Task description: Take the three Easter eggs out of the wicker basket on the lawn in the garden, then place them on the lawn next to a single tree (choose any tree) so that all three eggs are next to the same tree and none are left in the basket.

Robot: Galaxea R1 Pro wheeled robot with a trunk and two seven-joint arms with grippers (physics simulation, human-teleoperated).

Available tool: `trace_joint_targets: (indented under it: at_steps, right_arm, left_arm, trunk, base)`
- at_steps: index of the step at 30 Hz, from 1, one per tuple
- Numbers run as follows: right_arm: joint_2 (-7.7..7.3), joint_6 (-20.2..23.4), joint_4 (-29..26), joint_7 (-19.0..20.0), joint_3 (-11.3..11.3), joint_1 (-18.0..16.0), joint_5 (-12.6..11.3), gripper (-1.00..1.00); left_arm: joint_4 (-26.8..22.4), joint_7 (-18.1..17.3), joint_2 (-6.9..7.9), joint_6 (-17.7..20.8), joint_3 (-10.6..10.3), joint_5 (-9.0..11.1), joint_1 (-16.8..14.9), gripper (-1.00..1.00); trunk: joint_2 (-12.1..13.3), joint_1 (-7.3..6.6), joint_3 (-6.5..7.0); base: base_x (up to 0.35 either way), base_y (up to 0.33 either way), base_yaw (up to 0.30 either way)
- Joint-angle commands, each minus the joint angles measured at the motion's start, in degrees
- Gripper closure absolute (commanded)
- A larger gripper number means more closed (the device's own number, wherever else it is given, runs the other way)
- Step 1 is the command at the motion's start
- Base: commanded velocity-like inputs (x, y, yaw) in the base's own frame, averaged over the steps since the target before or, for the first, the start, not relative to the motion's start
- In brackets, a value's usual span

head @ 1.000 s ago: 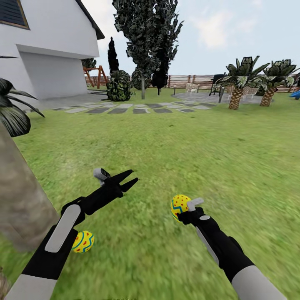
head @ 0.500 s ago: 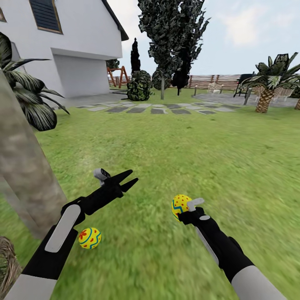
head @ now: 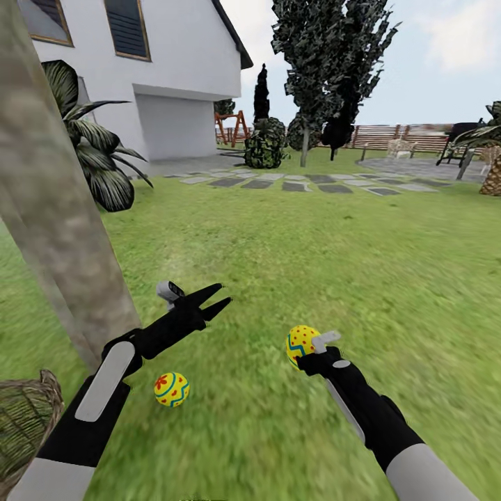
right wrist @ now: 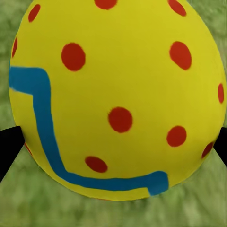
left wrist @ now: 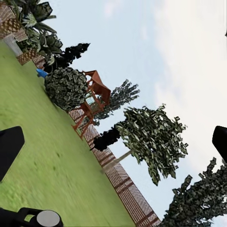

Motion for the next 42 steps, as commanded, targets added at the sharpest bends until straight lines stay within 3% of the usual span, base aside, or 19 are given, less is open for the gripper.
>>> trace_joint_targets:
  at_steps: [1,20,31,42]
  right_arm:
    - [-0.08,0.2,-0.1,-0.5,0.2,0.0,-0.5,1.0]
    - [0.01,0.2,0.0,-0.5,0.4,0.0,-0.5,1.0]
    - [0.01,0.2,-0.1,-0.5,0.5,0.0,-0.5,1.0]
    - [0.01,0.2,0.1,-0.5,0.5,0.0,-0.7,1.0]
  left_arm:
    - [0.0,0.0,0.02,0.3,-0.1,0.3,-0.1,-1.0]
    - [0.0,0.1,0.02,0.3,-0.1,0.3,-0.1,-1.0]
    - [0.0,0.0,0.02,0.3,-0.1,0.3,-0.1,-1.0]
    - [0.0,0.0,0.02,0.3,-0.1,0.3,-0.1,-1.0]
  trunk:
    - [0.0,-0.01,-0.05]
    - [0.0,-0.01,-0.05]
    - [0.0,-0.01,-0.05]
    - [0.0,-0.01,-0.05]
  base:
    - [0.0,-0.01,0.294]
    - [0.001,-0.32,0.294]
    - [0.151,-0.31,0.294]
    - [0.11,-0.117,0.294]
